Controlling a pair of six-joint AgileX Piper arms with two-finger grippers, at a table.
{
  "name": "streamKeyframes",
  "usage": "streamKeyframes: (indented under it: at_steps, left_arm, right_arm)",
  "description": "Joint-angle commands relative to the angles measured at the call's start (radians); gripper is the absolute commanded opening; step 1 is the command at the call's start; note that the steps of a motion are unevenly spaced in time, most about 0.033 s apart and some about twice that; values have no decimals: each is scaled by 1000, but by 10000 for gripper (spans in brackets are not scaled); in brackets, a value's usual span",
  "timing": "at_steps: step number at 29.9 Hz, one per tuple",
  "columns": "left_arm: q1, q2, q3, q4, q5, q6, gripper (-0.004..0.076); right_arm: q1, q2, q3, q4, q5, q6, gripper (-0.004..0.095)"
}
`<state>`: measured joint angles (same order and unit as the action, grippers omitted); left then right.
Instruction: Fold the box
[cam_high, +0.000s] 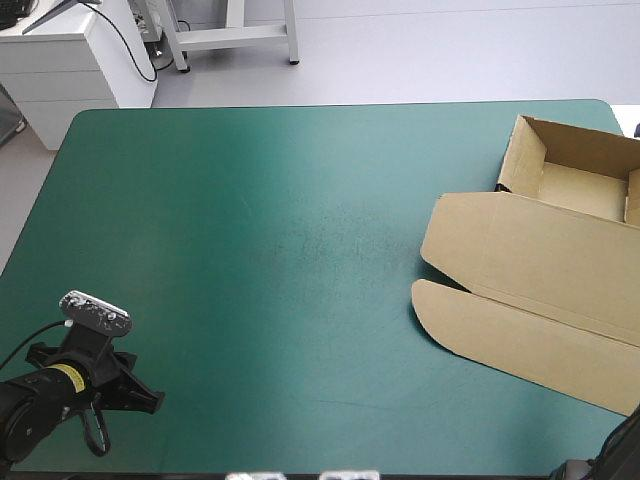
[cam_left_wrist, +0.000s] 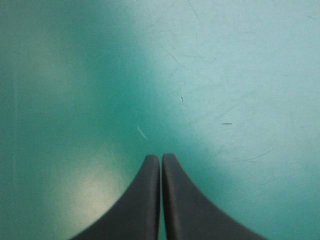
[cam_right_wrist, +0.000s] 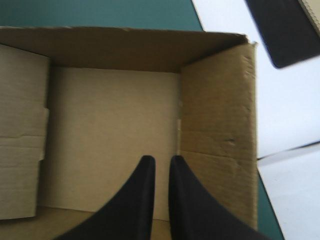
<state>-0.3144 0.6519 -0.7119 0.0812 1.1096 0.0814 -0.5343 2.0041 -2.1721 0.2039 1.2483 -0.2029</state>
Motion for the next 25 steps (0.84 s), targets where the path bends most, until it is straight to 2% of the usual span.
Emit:
streamKeyframes:
  at_steps: [1, 7, 12, 15, 21, 25]
  left_arm:
    - [-1, 2, -18, -6, -51, -6, -8]
    - [-1, 2, 2, -33, -99, -10, -8]
    - [-1, 2, 9, -117, -124, -10, -8]
    - [-1, 2, 9, -147, -128, -5, -8]
    - [-1, 2, 9, -145, -126, -5, -8]
    - [-1, 2, 18, -143, -122, -5, -8]
  right_arm:
    - [3, -114, -27, 109, -3, -59, -8]
    - [85, -213, -26, 108, -3, -59, -8]
    - [224, -294, -25, 99, -3, -66, -10]
    - [328, -336, -5, 44, -3, -71, -10]
    - [517, -470, 220, -85, -3, -71, -11]
    - [579, -580, 455, -85, -5, -97, -10]
